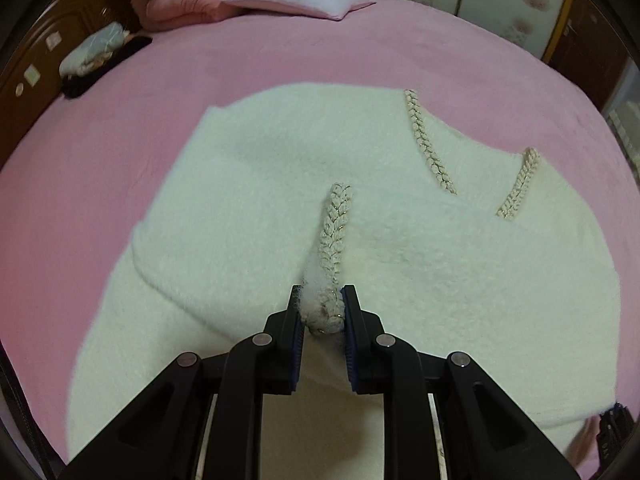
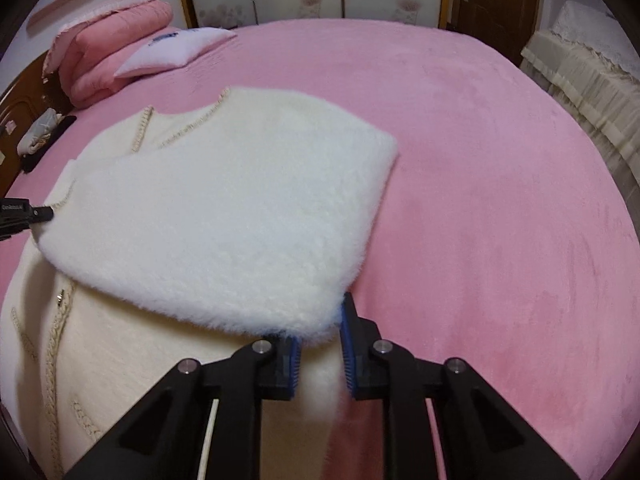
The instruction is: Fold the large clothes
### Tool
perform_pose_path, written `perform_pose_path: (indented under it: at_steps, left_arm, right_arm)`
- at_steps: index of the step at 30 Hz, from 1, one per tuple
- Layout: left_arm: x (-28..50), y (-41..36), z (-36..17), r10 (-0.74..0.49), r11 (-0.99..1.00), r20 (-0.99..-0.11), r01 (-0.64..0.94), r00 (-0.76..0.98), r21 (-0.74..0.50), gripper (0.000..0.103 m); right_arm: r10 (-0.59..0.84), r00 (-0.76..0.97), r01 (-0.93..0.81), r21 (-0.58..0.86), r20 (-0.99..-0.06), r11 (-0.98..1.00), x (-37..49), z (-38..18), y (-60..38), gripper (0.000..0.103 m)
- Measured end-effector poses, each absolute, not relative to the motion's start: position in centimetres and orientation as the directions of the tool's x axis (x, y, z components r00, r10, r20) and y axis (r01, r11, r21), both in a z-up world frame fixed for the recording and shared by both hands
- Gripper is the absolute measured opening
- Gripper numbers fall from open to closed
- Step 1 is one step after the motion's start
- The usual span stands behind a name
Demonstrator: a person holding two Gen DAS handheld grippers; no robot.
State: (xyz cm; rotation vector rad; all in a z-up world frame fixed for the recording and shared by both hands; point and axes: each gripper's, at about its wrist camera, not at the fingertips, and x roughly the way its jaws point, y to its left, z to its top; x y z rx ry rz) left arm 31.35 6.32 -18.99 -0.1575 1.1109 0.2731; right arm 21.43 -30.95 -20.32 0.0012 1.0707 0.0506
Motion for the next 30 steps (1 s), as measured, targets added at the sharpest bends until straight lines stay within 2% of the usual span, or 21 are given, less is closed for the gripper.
perform_pose_path:
  at_steps: [3,6,8,10,11,14,17,18,20,22,24,27,29,30]
  left_arm:
    - [32.1,5.7,-20.3,0.23,0.951,-0.888,-0.285,0.398,0.118,0.017]
    - [32.9,5.7,-21.2,0.246,0.941,-0.898,-0.311,0.364,0.132,0.019]
    - [32.6,5.8,-20.7,0.276,0.931,-0.891,-0.329,0.36,0.155,0.027]
    - [32.2,5.9,-20.2,0.345,0.912,-0.875,-0.343,0.341,0.225,0.055]
    - [31.8,5.9,-19.6,0.383,0.902,-0.858,-0.341,0.343,0.266,0.059]
    - [30.7,5.4,-17.9,0.446,0.886,-0.806,-0.323,0.389,0.334,0.062]
    - [29.4,4.6,-16.1,0.354,0.929,-0.83,-0.267,0.431,0.257,0.062]
    - [29.1,4.2,-15.7,0.295,0.948,-0.851,-0.246,0.435,0.203,0.061]
    - [28.6,3.4,-15.3,0.151,0.976,-0.885,-0.206,0.44,0.065,0.053]
    - [28.6,2.2,-16.1,-0.024,0.981,-0.917,-0.165,0.397,-0.097,0.028]
    - [29.3,0.9,-18.0,-0.133,0.972,-0.941,-0.144,0.313,-0.185,0.01]
    - [30.4,-0.2,-20.5,-0.089,0.978,-0.972,-0.167,0.217,-0.127,0.01]
    - [31.1,0.5,-21.0,-0.063,0.975,-0.974,-0.194,0.216,-0.106,0.01]
    - [31.4,0.8,-21.0,-0.044,0.975,-0.974,-0.204,0.221,-0.091,0.01]
  right_arm:
    - [0.004,0.449,-0.011,-0.001,-0.894,1.0,21.3,-20.9,-30.2,0.017]
    - [0.002,0.415,0.025,0.014,-0.91,1.0,20.5,-21.1,-30.2,0.017]
    - [0.019,0.422,0.042,0.041,-0.906,0.998,19.6,-20.6,-30.5,0.018]
    - [0.027,0.415,0.057,0.056,-0.91,0.997,18.8,-19.9,-30.9,0.018]
    - [0.036,0.408,0.065,0.069,-0.912,0.996,18.5,-19.5,-31.1,0.018]
    - [0.123,0.431,0.077,0.173,-0.894,0.982,18.0,-18.0,-31.3,0.018]
    - [0.291,0.478,0.053,0.358,-0.829,0.932,18.0,-17.0,-30.8,0.018]
    - [0.365,0.479,0.042,0.437,-0.798,0.899,18.4,-17.2,-30.3,0.017]
    - [0.479,0.452,0.045,0.556,-0.752,0.83,19.6,-18.1,-29.1,0.01]
    - [0.563,0.41,0.078,0.642,-0.718,0.762,21.0,-19.6,-27.4,0.01]
    - [0.619,0.387,0.086,0.695,-0.684,0.714,22.0,-20.7,-25.9,0.008]
    - [0.589,0.355,0.061,0.647,-0.726,0.76,23.3,-21.7,-24.1,0.007]
    - [0.569,0.338,0.079,0.624,-0.75,0.777,23.6,-22.4,-24.4,0.0]
    - [0.576,0.346,0.093,0.638,-0.74,0.764,23.4,-22.6,-25.1,0.0]
